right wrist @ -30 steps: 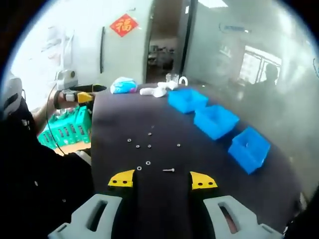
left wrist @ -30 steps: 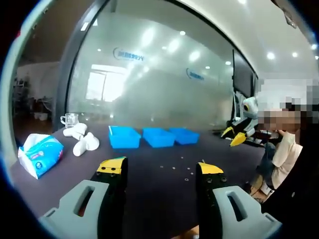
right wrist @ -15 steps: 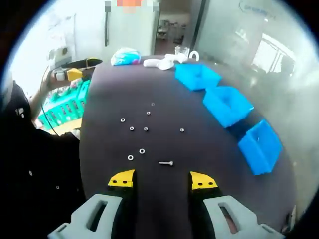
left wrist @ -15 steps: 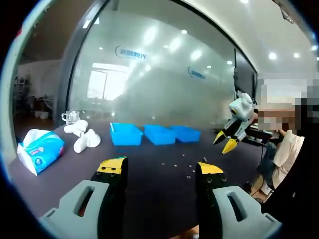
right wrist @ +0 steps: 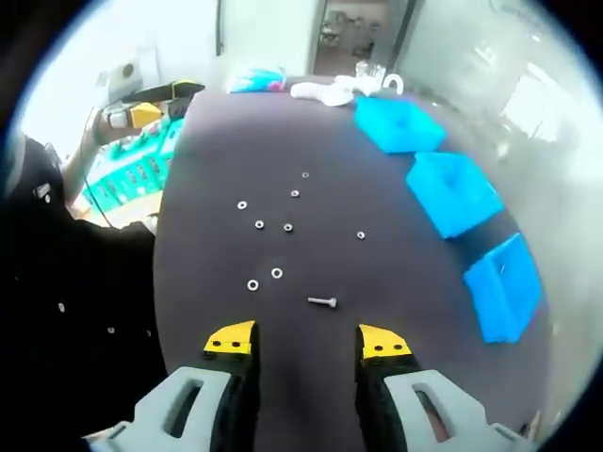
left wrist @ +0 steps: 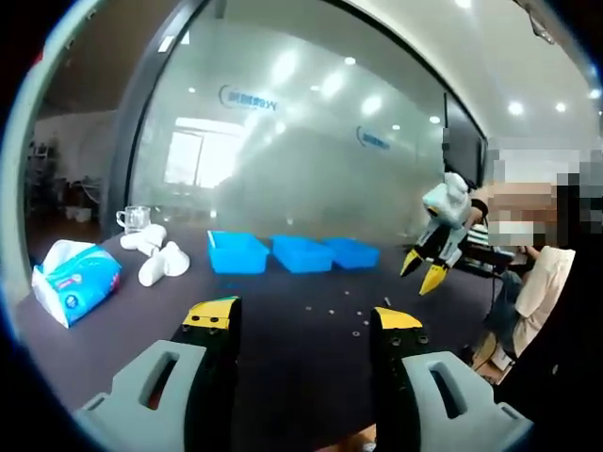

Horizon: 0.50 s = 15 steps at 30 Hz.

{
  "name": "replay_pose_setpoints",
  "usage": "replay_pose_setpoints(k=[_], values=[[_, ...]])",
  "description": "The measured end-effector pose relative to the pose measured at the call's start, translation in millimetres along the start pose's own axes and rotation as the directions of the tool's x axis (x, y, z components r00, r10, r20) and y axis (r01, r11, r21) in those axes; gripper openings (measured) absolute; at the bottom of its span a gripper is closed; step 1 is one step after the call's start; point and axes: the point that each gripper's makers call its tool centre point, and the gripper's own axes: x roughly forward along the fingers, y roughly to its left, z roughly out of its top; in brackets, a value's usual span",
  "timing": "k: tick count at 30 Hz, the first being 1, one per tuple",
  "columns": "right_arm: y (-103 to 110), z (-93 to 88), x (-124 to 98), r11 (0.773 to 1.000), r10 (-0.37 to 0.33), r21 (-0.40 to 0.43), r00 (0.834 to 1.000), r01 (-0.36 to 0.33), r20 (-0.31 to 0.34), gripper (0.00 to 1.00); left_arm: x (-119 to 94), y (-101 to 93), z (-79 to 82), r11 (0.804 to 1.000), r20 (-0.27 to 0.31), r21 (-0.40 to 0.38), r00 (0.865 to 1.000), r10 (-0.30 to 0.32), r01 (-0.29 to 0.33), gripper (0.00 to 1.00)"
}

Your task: Sort the screws, nuts, and washers into the corresponding bins

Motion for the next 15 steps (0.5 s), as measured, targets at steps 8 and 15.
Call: replay_pose_setpoints(k=[8,15], values=[[0.4,-0.9,2.7,1.000,0.017,0.007,0.999,-0.016,-0.042,0.36,-1.0,-0.4,0.0,1.000,0.002,0.000,1.000,0.001,-0.001,0.53],[-5.3,-10.9,6.7,0.979,-0.005,0.204,0.996,0.023,-0.086,0.32,-0.1,0.6,-1.0,1.000,-0.003,0.000,1.000,0.004,-0.004,0.53]])
